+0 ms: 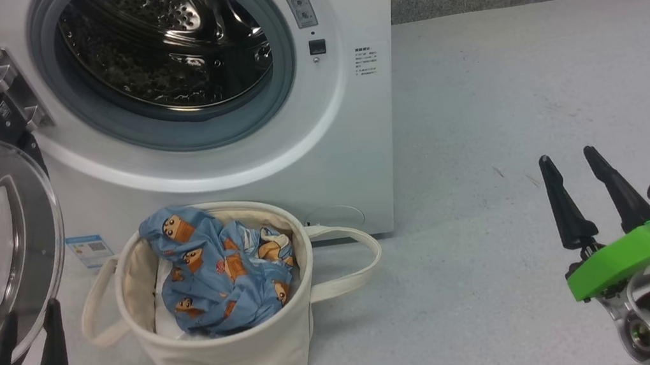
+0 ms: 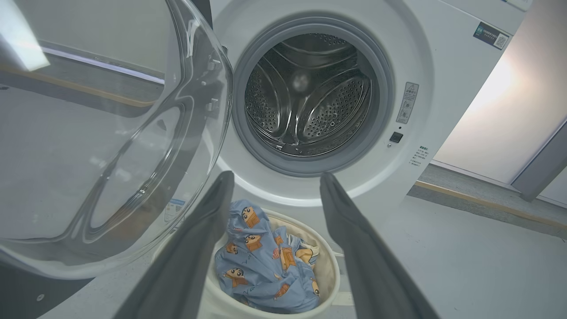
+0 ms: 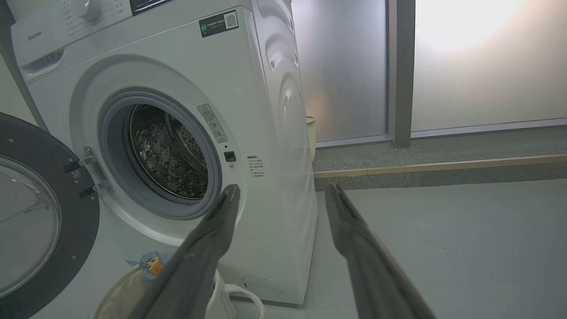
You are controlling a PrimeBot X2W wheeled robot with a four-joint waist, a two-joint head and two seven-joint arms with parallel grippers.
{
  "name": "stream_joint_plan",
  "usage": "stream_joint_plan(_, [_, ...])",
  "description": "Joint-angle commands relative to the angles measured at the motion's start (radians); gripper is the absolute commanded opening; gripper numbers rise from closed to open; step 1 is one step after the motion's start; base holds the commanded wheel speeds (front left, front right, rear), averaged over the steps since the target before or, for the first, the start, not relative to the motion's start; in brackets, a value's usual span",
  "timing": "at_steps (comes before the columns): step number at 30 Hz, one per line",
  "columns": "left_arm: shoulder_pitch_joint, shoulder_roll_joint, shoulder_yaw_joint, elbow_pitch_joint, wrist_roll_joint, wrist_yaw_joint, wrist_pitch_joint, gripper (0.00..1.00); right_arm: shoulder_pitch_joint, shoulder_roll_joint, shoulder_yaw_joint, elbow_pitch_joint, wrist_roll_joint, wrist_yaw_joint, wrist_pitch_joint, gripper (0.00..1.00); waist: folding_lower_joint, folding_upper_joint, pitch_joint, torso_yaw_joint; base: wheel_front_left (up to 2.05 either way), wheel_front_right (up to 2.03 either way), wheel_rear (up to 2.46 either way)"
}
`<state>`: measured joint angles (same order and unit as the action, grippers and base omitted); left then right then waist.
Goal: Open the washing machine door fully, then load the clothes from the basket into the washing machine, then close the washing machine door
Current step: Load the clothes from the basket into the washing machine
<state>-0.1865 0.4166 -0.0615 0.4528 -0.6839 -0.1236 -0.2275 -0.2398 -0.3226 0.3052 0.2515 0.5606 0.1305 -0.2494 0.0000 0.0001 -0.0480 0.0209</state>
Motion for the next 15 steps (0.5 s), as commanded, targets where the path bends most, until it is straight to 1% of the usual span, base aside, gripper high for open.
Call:
stream_joint_plan(1, [-0.044, 0.049, 0.035, -0.031, -0.014, -0.004, -0.004, 1.0, -0.017, -0.008, 0.004, -0.028, 0.006, 0.0, -0.012, 1.0, 0.0, -0.0001, 0.001, 0.004, 1.33, -0.84, -0.49])
stream_joint_plan(4, [-0.046, 0.052, 0.032, -0.03, -0.016, -0.004, -0.003, 1.0, -0.017, -0.007, 0.003, -0.028, 0.007, 0.0, -0.012, 1.0, 0.0, -0.0001, 0.001, 0.01, 1.56, -1.15, -0.41])
stream_joint_plan(7, [-0.047, 0.054, 0.03, -0.029, -0.017, -0.003, -0.003, 1.0, -0.017, -0.005, 0.003, -0.029, 0.008, 0.0, -0.012, 1.0, 0.0, -0.0001, 0.002, 0.016, 1.94, -1.59, -0.35])
stream_joint_plan(11, [-0.05, 0.058, 0.033, -0.026, -0.019, 0.003, -0.004, 1.0, -0.017, -0.004, 0.008, -0.032, 0.009, 0.0, -0.012, 1.0, 0.0, -0.0001, 0.004, 0.023, 2.17, -2.0, -0.17])
stream_joint_plan(15, [-0.056, 0.062, 0.036, -0.022, -0.018, 0.012, -0.006, 1.0, -0.018, -0.002, 0.01, -0.032, 0.011, 0.0, -0.012, 1.0, 0.0, -0.0001, 0.005, 0.031, 1.96, -2.26, 0.3])
